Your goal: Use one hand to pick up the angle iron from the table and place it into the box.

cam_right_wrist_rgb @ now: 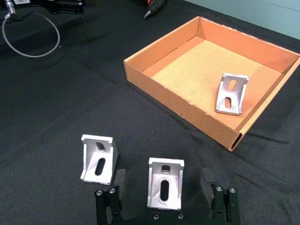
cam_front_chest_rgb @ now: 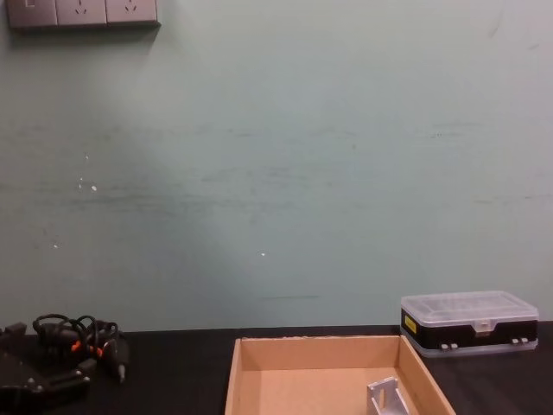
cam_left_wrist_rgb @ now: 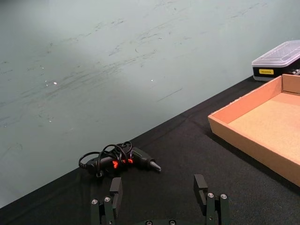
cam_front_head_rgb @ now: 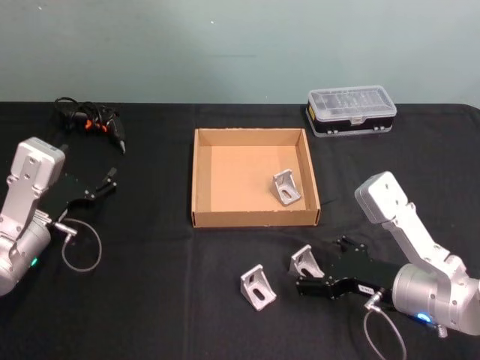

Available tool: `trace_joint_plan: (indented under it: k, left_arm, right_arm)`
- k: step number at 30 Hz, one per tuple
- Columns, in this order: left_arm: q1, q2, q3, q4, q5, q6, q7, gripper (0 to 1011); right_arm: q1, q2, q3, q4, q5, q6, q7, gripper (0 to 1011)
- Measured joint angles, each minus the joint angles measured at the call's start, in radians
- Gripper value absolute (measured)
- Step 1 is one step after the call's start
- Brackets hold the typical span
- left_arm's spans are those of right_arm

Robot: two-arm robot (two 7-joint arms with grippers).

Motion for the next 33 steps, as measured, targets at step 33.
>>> trace_joint_plan:
  k: [33]
  left_arm:
    - [0.0,0.0,0.0,0.0,0.0,0.0,0.0,1000]
  right_arm:
    - [0.048,-0.059,-0.035,0.074,-0.063,-0.011,0.008,909]
